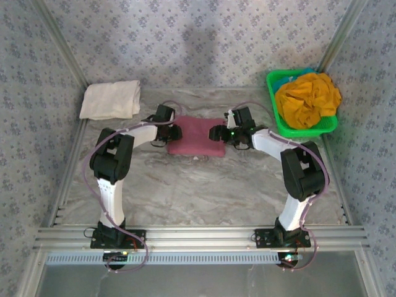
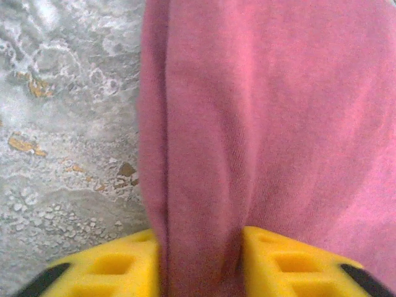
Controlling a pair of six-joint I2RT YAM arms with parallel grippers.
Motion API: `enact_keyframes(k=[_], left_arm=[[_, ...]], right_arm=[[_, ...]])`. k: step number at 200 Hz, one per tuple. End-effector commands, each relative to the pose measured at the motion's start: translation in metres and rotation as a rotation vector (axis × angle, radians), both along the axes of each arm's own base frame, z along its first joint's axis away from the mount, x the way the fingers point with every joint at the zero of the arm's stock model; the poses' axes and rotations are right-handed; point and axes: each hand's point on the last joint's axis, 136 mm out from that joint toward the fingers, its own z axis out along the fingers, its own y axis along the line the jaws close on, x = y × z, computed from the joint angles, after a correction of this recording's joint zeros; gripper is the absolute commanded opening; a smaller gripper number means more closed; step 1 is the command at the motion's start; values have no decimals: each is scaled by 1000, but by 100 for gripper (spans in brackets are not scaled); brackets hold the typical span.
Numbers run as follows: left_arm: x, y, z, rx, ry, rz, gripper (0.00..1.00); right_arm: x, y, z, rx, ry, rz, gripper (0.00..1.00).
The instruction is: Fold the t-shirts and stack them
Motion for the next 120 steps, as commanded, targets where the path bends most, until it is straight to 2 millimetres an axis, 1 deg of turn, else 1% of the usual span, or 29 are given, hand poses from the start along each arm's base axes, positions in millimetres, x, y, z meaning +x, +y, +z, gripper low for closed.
enact_keyframes(k=[1,14,31,52,72,83,95,108,120], left_arm=[[-34,-16,-37,-15,114,-70,14],[-33,-4,-31,-25,98,-48,11],[-30,19,-22,-45,84,-5,0],[-26,55,-11,-32,57,40,0],[-20,79,3,-33,33,58,0],[-15,88,12,-21,10,54,0],[-7,94,21,-5,-10,43,0],[2,96,31,0,-31,39,0],[12,94,42,-5,-56,34,0]], right_arm=[[0,-8,-1,1,13,-16,68],[-1,-13,-2,-8,18,-24,68],[-2,-19,-4,-14,24,-34,68],[-2,-26,-5,-11,30,-47,68],[0,-29,-4,-7,27,-51,68],[1,-30,-4,-3,29,-51,68],[2,-31,-3,2,29,-54,68],[5,-31,-3,9,29,-57,68],[7,-31,0,15,26,-56,68]])
